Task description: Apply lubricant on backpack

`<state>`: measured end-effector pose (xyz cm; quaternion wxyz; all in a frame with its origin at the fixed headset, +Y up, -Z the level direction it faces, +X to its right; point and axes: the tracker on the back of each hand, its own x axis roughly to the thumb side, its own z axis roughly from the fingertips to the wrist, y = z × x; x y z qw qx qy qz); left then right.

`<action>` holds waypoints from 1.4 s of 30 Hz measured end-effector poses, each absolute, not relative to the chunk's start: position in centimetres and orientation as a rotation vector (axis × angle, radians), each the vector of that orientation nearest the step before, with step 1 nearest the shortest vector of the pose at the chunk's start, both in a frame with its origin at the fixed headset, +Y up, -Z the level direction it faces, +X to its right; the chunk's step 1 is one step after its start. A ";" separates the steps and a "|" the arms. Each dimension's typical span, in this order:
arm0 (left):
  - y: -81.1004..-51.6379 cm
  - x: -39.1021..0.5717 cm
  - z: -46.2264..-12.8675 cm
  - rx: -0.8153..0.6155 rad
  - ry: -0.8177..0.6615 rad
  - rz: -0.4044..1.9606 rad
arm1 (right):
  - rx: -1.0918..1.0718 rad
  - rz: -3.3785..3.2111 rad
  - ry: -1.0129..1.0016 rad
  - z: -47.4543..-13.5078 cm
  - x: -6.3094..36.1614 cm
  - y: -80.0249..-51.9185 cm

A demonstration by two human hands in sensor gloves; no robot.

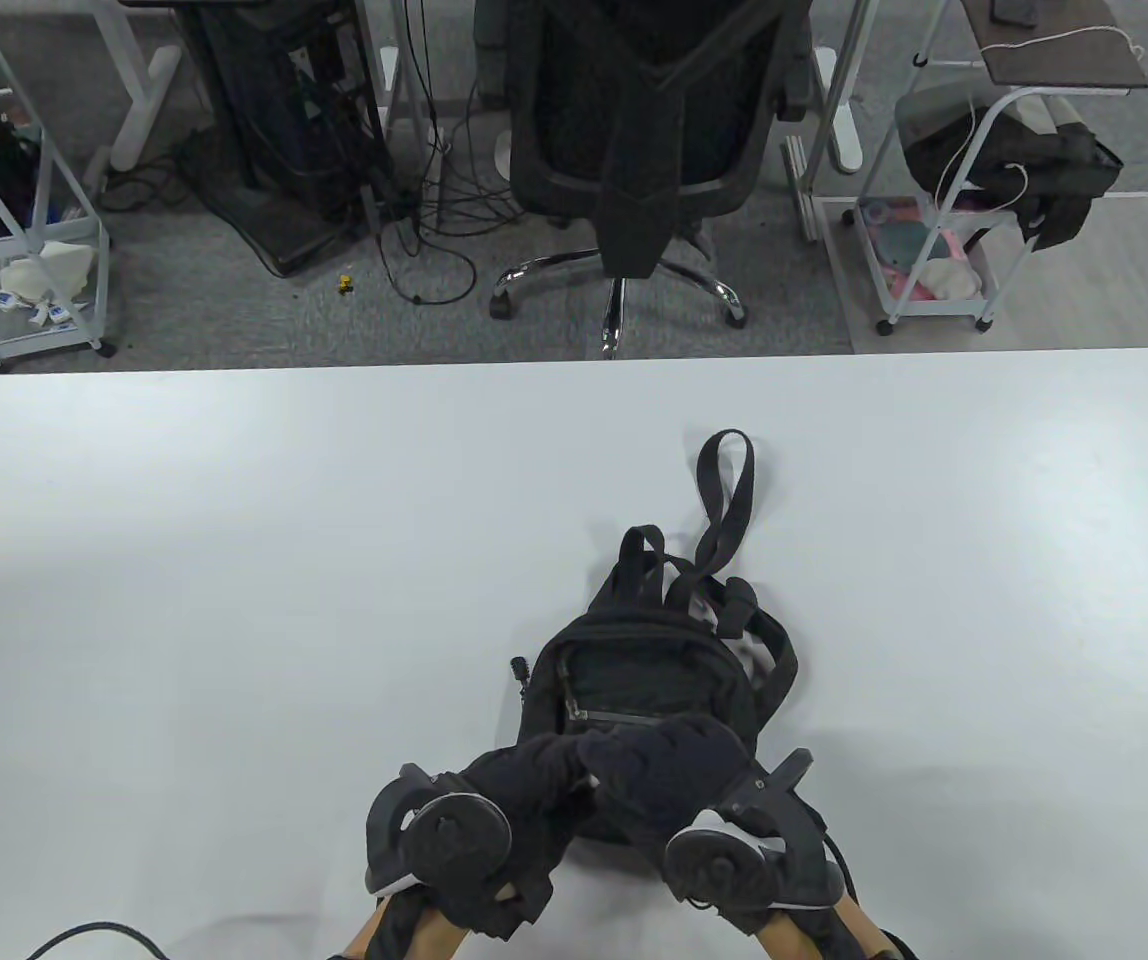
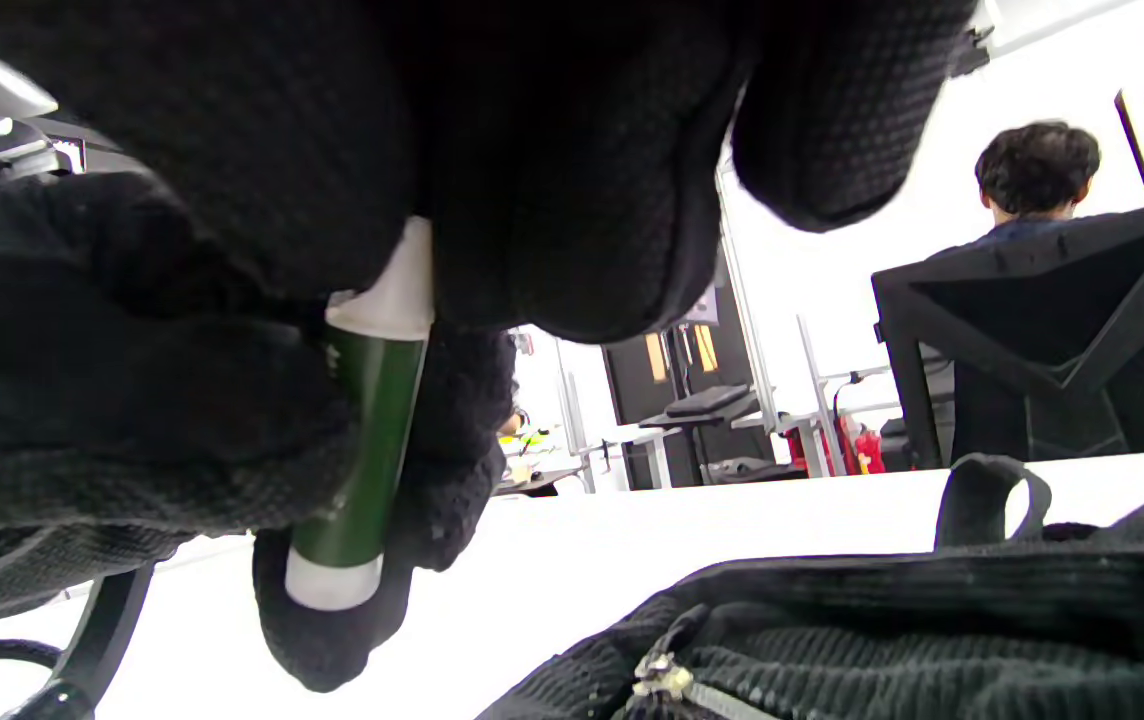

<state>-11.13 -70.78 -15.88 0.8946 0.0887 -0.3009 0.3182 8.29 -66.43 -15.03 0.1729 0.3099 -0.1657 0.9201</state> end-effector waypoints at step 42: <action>-68.1 -19.3 -17.1 0.396 -0.477 0.931 | -0.444 2.997 -0.220 -22.2 24.7 -69.2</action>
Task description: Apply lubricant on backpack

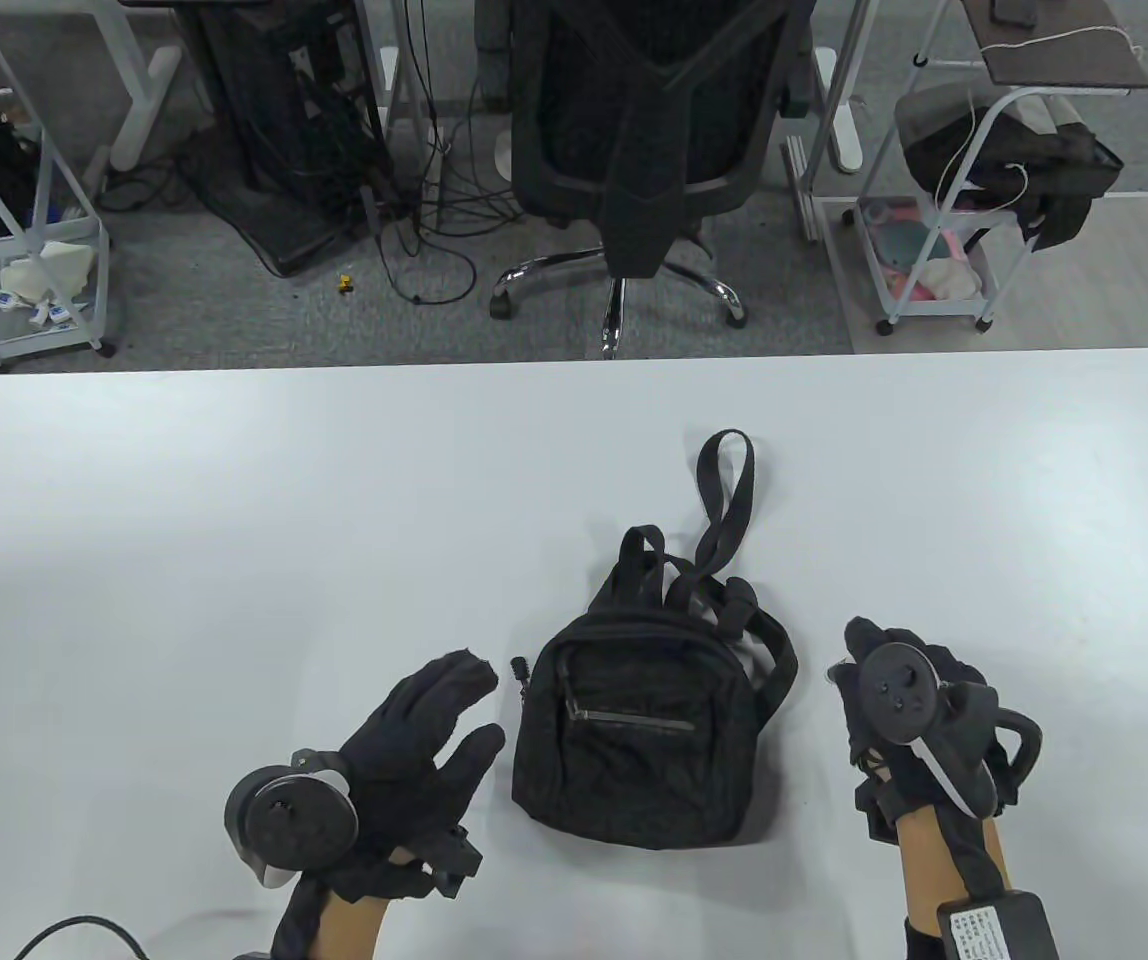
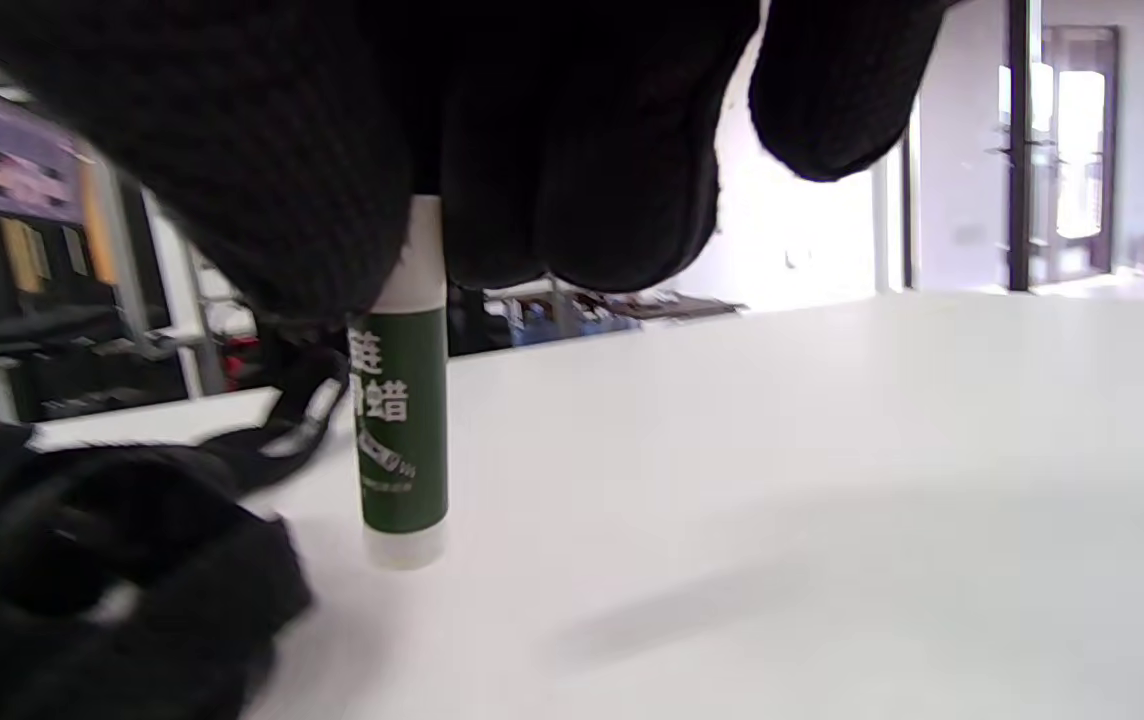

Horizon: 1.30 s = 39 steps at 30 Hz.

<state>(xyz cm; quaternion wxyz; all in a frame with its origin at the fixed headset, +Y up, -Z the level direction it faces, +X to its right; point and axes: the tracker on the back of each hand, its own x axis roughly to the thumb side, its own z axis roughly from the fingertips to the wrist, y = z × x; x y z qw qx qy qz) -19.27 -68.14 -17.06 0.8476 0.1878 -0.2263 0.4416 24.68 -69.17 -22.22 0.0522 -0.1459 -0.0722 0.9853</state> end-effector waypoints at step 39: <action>-68.2 -19.9 -17.2 0.396 -0.461 0.948 | -0.339 2.707 -0.328 -20.7 27.0 -67.4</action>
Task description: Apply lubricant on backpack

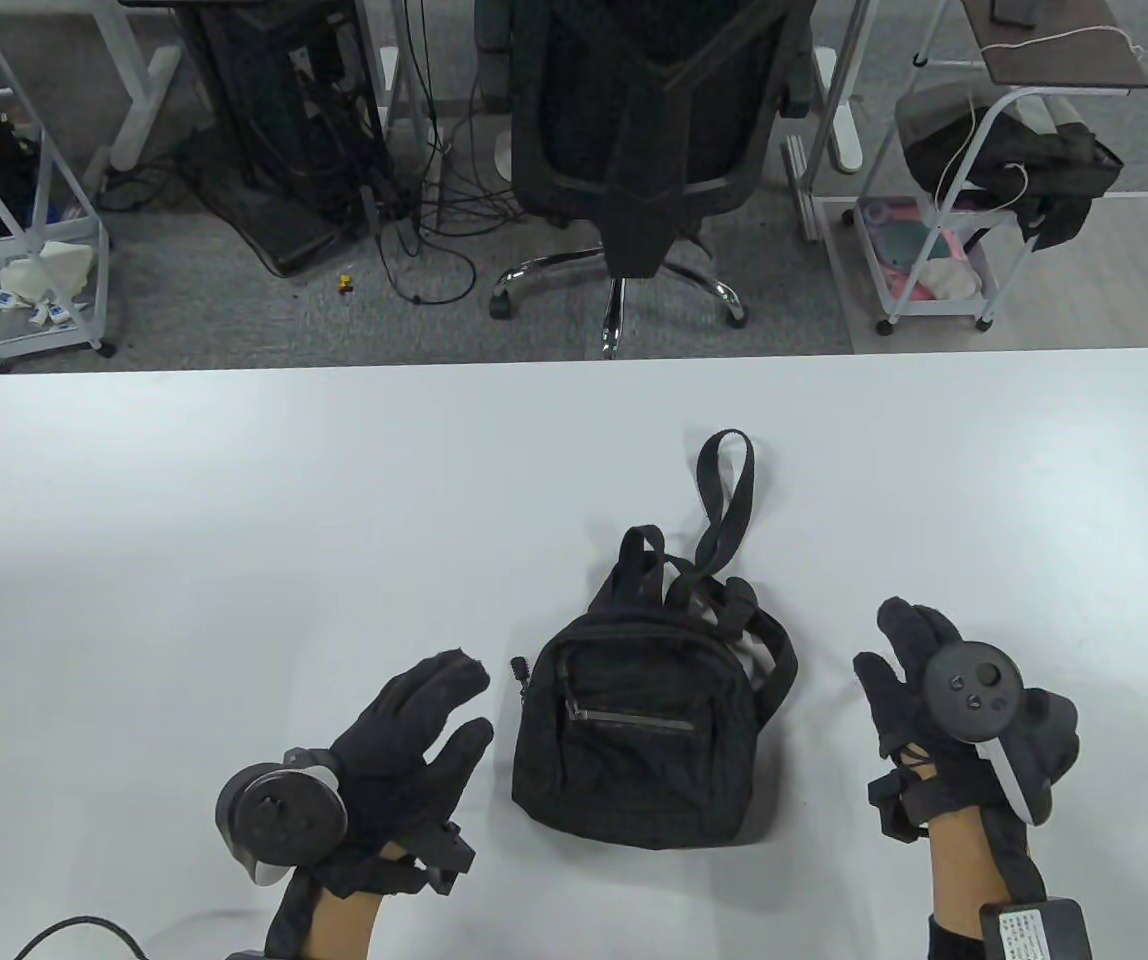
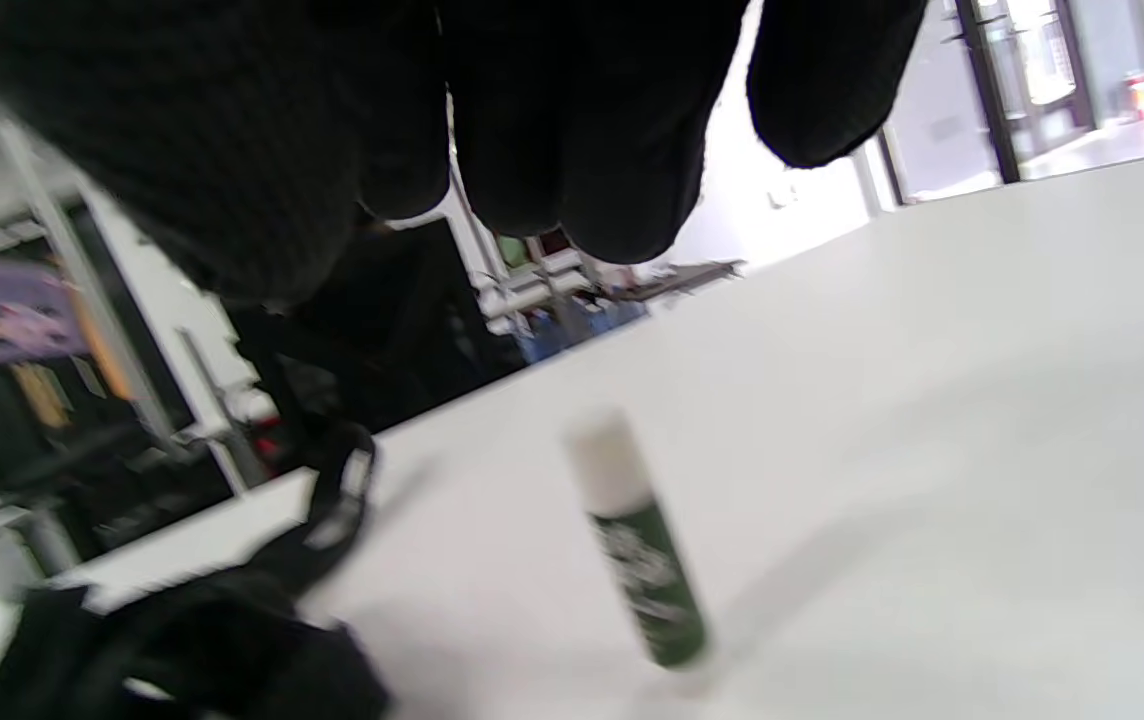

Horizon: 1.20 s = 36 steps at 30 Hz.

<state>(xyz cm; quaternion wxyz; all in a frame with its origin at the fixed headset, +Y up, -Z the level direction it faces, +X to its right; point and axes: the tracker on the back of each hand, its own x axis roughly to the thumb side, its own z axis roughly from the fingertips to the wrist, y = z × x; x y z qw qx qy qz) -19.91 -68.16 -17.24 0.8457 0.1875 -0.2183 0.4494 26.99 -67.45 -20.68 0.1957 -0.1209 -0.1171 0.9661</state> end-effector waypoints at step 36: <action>-72.9 -11.1 -17.3 -0.074 -0.678 0.452 | 0.645 2.555 -0.279 -16.7 16.3 -65.9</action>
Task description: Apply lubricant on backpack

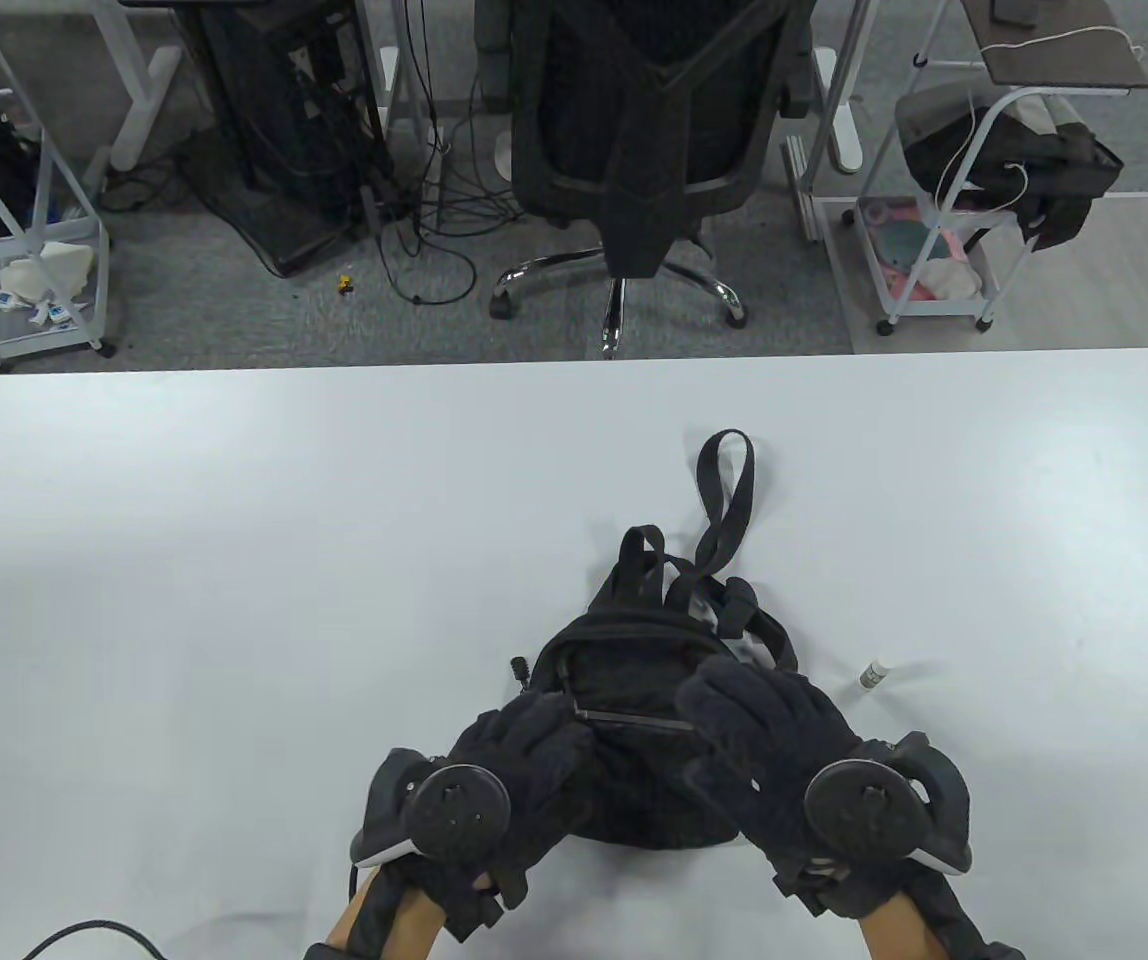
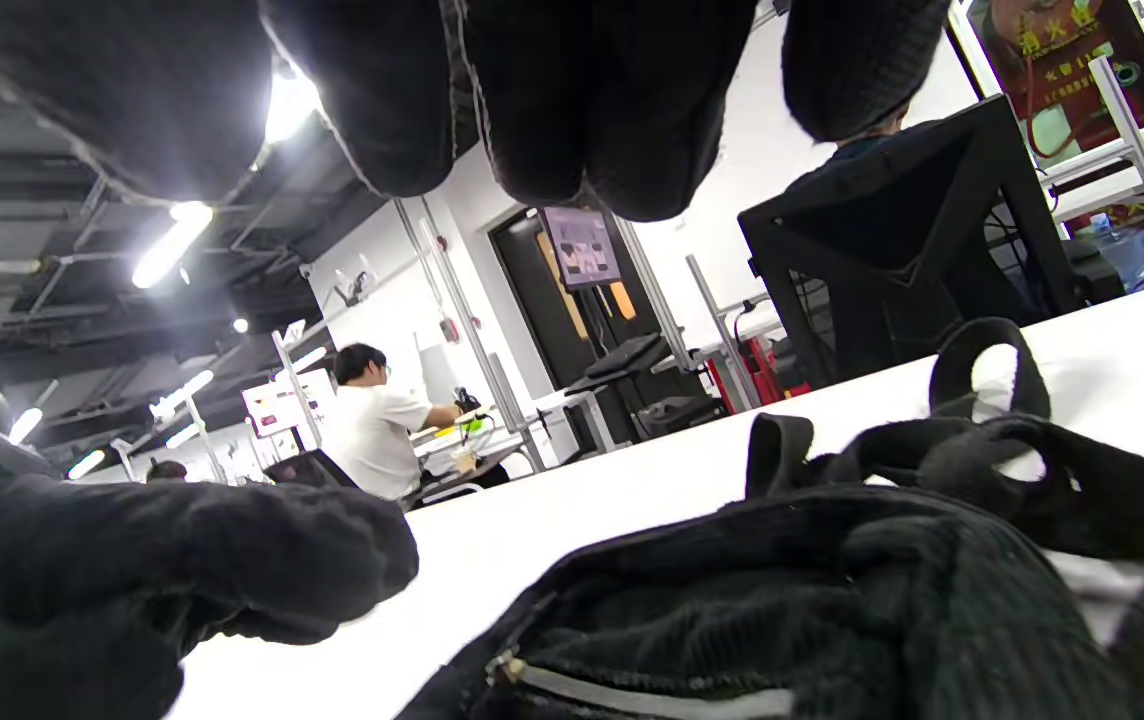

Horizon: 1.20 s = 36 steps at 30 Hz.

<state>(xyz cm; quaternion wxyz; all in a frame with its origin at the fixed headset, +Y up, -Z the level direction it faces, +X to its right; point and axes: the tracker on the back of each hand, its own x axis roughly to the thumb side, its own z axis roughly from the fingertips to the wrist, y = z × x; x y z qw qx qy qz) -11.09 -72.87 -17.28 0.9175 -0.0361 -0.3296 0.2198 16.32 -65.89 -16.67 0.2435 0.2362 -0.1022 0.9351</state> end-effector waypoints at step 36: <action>-76.7 -9.0 -17.6 -0.289 -0.688 0.280 | 0.228 3.059 0.474 -29.0 2.3 -71.5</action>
